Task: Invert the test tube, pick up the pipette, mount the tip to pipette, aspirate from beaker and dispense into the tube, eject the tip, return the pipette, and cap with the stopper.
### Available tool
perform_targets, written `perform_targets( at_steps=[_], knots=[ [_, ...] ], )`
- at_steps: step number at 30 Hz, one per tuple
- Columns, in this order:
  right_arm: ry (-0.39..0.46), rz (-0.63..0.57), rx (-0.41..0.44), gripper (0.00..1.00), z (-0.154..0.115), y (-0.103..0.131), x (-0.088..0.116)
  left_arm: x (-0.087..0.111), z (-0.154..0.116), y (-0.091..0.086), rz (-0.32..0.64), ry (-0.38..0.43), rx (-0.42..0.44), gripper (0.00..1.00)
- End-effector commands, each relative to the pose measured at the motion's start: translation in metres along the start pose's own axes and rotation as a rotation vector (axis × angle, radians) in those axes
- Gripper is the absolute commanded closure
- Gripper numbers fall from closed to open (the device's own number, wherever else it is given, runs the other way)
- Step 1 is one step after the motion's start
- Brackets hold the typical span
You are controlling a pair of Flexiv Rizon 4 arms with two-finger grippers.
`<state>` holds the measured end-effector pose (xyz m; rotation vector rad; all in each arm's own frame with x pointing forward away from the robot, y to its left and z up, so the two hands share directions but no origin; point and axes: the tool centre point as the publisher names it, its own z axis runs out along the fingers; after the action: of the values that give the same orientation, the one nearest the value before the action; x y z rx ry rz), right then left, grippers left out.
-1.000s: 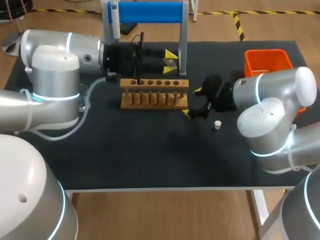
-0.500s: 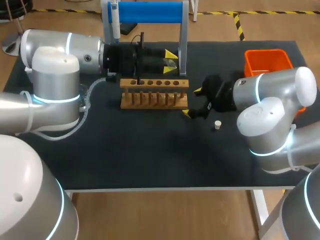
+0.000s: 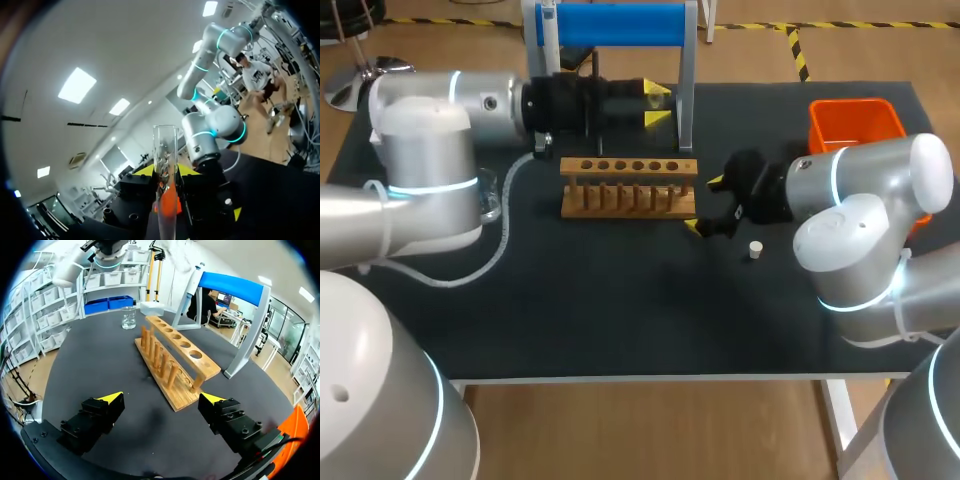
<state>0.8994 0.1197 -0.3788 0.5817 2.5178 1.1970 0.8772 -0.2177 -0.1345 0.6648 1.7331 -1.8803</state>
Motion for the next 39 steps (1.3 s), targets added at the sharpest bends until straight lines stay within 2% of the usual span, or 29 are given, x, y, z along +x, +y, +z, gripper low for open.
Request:
perform_targets(
  at_steps=[1, 4, 6, 7, 39],
  knots=[
    [0.002, 0.000, 0.005, 0.00, -0.0012, 0.0008, -0.0005, -0.0075, -0.0055, 0.0070, -0.151, 0.007, -0.009, 1.00],
    [0.002, 0.000, 0.005, 0.00, -0.0012, 0.0008, -0.0005, -0.0122, -0.0071, 0.0049, -0.221, -0.027, -0.011, 1.00],
    [0.002, 0.000, 0.005, 0.00, -0.0012, 0.0008, -0.0005, -0.0134, -0.0069, 0.0057, -0.265, -0.021, -0.049, 1.00],
    [0.002, 0.000, 0.005, 0.00, -0.0012, 0.0008, -0.0005, -0.0159, -0.0075, 0.0060, -0.258, -0.043, -0.051, 1.00],
    [0.002, 0.000, 0.005, 0.00, -0.0012, 0.0008, -0.0005, -0.0159, -0.0075, 0.0060, -0.258, -0.043, -0.051, 1.00]
  ],
)
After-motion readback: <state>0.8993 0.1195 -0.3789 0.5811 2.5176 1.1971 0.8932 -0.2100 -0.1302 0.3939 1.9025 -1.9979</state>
